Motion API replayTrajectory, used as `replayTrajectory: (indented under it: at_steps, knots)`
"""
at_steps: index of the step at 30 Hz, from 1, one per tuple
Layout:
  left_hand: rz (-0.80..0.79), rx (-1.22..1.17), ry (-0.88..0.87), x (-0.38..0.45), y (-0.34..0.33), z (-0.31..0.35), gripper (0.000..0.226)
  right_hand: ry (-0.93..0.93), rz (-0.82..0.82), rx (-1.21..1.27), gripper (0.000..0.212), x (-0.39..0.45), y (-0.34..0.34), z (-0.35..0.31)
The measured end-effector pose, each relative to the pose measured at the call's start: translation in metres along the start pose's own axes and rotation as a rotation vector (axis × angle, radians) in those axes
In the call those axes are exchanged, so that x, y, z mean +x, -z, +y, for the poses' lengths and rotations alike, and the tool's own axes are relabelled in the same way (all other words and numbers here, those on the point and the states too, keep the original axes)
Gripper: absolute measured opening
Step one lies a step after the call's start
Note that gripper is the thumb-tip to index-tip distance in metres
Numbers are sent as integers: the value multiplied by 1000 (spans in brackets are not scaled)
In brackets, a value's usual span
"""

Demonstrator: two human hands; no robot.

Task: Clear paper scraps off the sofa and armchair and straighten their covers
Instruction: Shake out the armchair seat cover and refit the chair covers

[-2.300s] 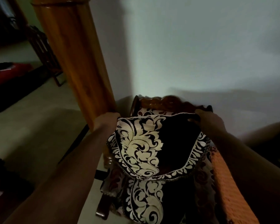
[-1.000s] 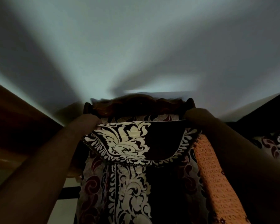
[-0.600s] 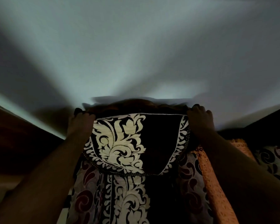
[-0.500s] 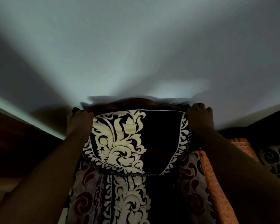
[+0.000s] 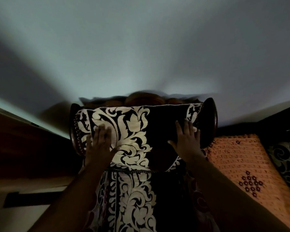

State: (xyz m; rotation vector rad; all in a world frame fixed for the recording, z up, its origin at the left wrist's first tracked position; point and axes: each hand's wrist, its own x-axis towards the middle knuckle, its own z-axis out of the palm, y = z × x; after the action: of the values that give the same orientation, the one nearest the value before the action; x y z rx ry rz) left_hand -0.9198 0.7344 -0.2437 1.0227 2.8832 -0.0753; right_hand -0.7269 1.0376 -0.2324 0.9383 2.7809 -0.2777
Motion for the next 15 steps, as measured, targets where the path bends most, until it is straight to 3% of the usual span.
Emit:
replayTrajectory:
  at_steps: [7,11,15]
  knots:
    - [-38,-208,180,8,-15,-34,103,-177,-162,128,127,20,11,33]
    - [-35,-154,61,-2,-8,-12,99,-61,-13,21,107,5,8,9]
    - [-101,-53,-98,-16,-19,8,101,109,-51,-27,107,-20,-21,-21]
